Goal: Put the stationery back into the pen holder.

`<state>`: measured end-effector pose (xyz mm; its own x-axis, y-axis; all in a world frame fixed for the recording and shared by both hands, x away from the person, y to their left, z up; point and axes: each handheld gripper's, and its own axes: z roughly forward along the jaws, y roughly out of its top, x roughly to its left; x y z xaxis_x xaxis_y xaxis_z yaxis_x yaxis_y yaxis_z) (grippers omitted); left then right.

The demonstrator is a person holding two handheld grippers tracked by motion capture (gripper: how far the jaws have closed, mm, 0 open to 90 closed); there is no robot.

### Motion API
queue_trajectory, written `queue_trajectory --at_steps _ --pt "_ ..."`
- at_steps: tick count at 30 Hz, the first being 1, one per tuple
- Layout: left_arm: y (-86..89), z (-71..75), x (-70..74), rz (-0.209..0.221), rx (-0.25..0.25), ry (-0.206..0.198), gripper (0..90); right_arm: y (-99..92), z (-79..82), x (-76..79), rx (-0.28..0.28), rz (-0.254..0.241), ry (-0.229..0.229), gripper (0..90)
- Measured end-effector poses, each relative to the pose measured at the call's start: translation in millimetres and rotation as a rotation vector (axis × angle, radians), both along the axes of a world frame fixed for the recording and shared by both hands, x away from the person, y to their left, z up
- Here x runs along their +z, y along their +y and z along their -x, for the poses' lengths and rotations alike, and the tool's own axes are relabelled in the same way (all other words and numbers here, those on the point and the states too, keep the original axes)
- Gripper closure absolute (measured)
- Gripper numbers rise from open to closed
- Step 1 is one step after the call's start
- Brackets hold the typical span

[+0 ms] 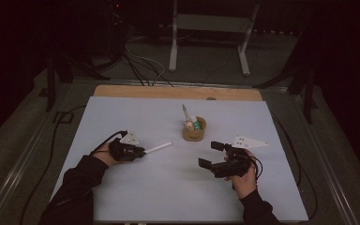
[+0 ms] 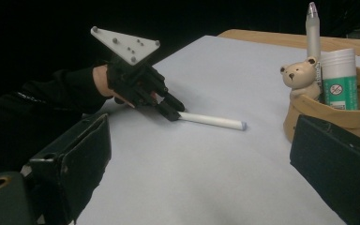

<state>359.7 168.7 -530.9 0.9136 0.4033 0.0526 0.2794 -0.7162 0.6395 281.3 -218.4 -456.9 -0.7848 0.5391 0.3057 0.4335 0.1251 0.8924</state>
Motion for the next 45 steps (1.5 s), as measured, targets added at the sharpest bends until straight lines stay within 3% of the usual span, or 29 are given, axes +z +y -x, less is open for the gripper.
queue_trajectory --at_steps 7,10,24,25,29,45 --pt "1.1 0.5 -0.6 0.044 0.053 0.053 80.1 0.4 0.5 -1.0 0.005 0.001 0.008 5.7" --pt "2.6 1.7 -1.8 0.075 0.046 0.068 80.2 0.2 0.6 -0.9 0.005 0.001 0.006 5.7" --pt "6.3 14.7 15.8 0.186 0.081 0.033 80.1 -0.1 1.1 -1.3 0.001 0.003 0.009 5.7" --pt "6.3 15.7 17.3 0.206 0.088 0.047 80.1 -0.1 1.1 -1.4 0.002 0.002 0.009 5.7" --pt "4.2 21.9 23.6 0.244 0.100 0.033 80.1 0.9 1.4 -1.8 0.007 0.014 0.009 5.6" --pt "-15.8 49.7 32.0 0.311 0.082 0.035 80.0 3.3 3.0 -1.2 -0.015 0.049 -0.004 2.5"
